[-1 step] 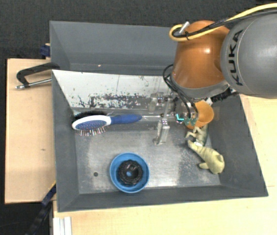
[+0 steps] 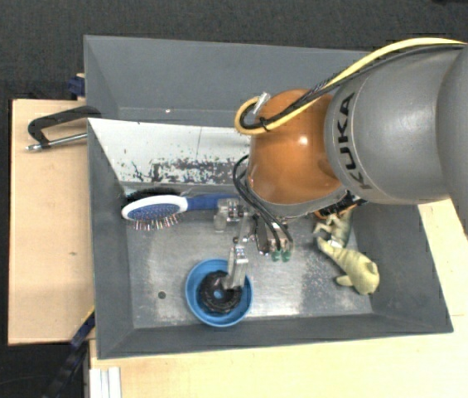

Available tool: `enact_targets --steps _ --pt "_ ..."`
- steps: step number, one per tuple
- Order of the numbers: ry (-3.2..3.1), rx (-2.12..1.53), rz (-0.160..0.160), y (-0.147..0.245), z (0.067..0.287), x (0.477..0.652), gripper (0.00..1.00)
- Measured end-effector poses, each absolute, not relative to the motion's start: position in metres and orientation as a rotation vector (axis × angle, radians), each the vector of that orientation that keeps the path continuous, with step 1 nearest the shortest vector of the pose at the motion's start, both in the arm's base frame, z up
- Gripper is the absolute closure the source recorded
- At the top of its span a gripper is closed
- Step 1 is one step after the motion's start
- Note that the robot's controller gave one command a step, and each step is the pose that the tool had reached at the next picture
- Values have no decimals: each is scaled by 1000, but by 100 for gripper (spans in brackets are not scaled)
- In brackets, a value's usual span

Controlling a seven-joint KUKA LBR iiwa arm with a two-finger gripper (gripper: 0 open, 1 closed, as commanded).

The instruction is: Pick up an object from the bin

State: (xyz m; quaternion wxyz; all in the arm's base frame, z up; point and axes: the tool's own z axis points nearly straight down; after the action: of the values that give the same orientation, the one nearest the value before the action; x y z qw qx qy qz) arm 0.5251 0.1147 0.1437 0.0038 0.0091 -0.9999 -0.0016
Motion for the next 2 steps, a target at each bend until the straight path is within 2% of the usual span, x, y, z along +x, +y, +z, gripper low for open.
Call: enact_targets --steps 1,2 --pt "-3111 393 1 146 77 506 0" --pt "-3127 391 -6 147 79 509 100"
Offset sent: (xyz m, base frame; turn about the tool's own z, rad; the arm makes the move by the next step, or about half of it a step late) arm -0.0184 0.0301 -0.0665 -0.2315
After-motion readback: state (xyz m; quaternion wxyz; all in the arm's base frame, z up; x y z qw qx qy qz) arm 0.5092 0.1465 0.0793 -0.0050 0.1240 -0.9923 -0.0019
